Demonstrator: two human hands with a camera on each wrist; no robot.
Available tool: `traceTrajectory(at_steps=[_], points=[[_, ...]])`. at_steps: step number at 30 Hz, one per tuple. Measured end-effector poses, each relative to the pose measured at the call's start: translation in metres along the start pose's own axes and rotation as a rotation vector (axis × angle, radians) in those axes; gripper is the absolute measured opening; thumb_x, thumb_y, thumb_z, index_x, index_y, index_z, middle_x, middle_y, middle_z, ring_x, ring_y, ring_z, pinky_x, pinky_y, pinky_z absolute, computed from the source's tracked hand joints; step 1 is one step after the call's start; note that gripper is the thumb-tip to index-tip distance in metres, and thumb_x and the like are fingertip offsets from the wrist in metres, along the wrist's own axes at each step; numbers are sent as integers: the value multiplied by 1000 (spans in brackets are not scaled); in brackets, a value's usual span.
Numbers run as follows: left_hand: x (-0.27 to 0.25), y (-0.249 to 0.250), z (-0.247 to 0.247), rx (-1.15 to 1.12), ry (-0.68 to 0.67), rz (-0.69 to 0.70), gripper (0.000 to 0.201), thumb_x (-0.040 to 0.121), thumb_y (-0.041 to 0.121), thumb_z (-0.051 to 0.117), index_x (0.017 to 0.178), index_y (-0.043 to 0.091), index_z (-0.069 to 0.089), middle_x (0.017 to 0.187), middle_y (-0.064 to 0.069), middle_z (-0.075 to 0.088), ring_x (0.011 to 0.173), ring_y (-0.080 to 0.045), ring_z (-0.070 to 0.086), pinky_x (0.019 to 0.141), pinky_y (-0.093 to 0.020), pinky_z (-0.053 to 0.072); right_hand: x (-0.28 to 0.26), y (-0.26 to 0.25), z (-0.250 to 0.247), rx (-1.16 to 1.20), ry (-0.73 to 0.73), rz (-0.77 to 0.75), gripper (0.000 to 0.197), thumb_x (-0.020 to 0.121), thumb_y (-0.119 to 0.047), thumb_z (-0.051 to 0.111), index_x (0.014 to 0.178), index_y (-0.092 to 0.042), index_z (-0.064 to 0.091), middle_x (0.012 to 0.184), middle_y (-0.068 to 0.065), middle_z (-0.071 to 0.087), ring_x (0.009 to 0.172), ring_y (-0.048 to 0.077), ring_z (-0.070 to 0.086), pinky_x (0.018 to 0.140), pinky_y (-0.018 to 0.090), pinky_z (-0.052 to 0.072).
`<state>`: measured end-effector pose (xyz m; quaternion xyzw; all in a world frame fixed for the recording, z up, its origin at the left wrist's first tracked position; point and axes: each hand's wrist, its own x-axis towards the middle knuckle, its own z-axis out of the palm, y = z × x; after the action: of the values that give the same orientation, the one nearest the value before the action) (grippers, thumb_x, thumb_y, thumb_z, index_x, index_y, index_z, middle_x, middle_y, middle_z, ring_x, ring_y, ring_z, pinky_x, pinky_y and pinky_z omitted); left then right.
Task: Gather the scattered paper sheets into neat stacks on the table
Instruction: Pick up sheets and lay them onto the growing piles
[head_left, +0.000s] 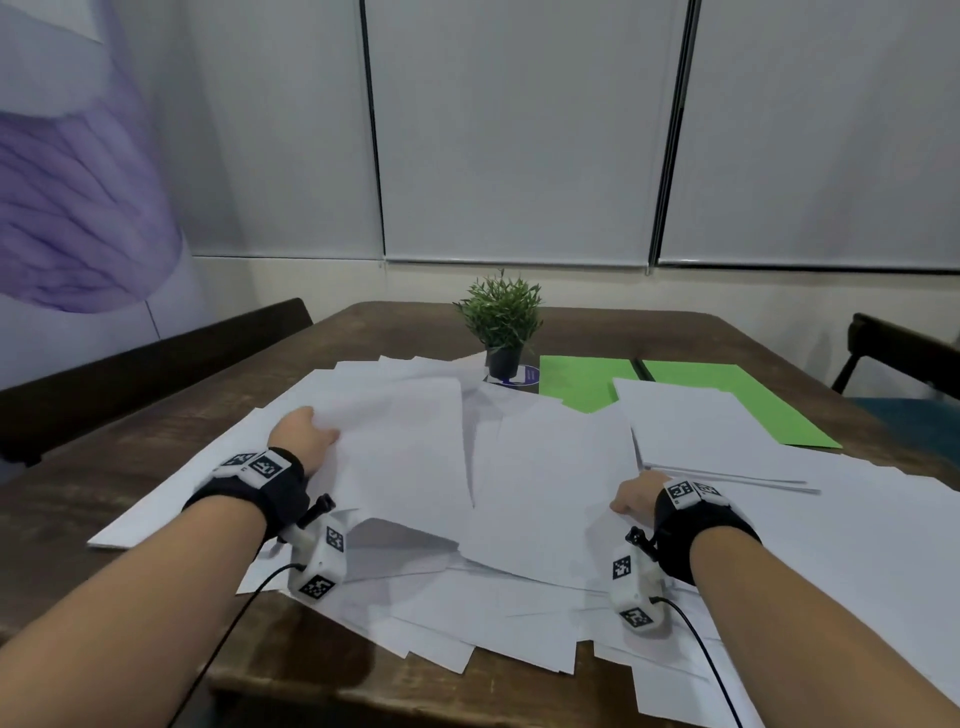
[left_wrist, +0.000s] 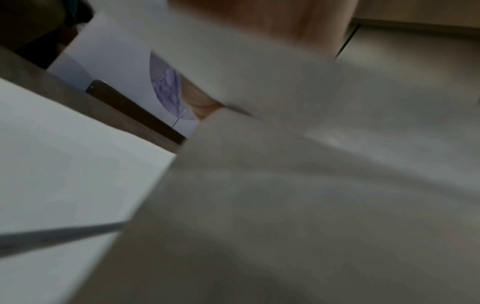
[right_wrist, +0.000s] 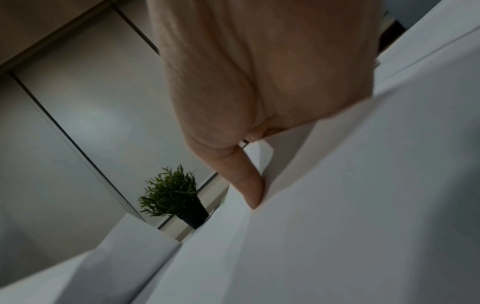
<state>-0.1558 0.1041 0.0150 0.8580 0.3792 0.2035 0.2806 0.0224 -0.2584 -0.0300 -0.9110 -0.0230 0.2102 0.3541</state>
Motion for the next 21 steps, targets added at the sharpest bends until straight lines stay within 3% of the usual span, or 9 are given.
traceTrajectory(at_steps=[3,6,8,10,13,15,18,19,21], points=[[3,14,-22,-205,104,65,34,91,14,58,121,-1,56,121,-21,60,113,-38,54,98,-42,44,4,2,2,-29,1,1,53,85,-3,64,135,1,47,138,17,48,126,32,49,57,16,36],[10,25,-28,-400,72,77,29,87,18,63,111,2,61,110,-17,66,101,-34,62,93,-47,49,10,0,5,-25,23,16,47,89,-12,59,133,-2,49,138,13,49,126,31,49,63,17,41],[18,29,-18,-516,-8,61,27,85,18,66,106,4,61,107,-16,68,97,-33,65,90,-50,51,14,-1,7,-87,31,-4,43,96,-27,47,134,-6,49,142,9,46,129,30,46,87,24,43],[26,31,1,-571,-101,57,32,79,23,70,105,6,62,106,-14,69,97,-31,66,91,-50,52,20,-1,7,65,6,29,53,97,-39,43,139,-7,44,146,11,43,131,29,44,108,33,35],[19,41,33,-516,-253,11,45,74,26,73,111,3,61,109,-16,68,100,-33,65,93,-50,51,39,7,9,269,22,33,71,94,-54,39,146,-5,35,149,17,38,134,33,41,113,41,30],[10,48,55,-449,-332,-12,41,82,20,71,114,-2,58,112,-19,66,104,-35,63,94,-49,50,84,27,11,352,38,-1,97,78,-79,35,147,-11,37,148,14,41,133,33,43,113,45,31],[-10,62,82,-257,-418,-16,47,87,23,67,120,-7,52,120,-18,61,111,-35,59,97,-43,48,169,58,23,381,14,5,142,30,-108,28,145,-26,39,144,8,48,128,33,49,110,54,34],[-16,66,91,-195,-440,-15,47,89,23,64,121,-8,52,120,-18,61,112,-34,58,98,-41,48,202,68,26,389,-6,28,143,26,-108,28,144,-27,40,143,9,49,127,34,50,108,55,35],[-24,70,107,-92,-491,-4,45,92,25,60,122,-8,54,120,-18,62,112,-34,59,96,-38,49,196,67,27,373,-29,26,138,30,-107,31,142,-28,41,144,8,49,126,34,51,106,54,37]])
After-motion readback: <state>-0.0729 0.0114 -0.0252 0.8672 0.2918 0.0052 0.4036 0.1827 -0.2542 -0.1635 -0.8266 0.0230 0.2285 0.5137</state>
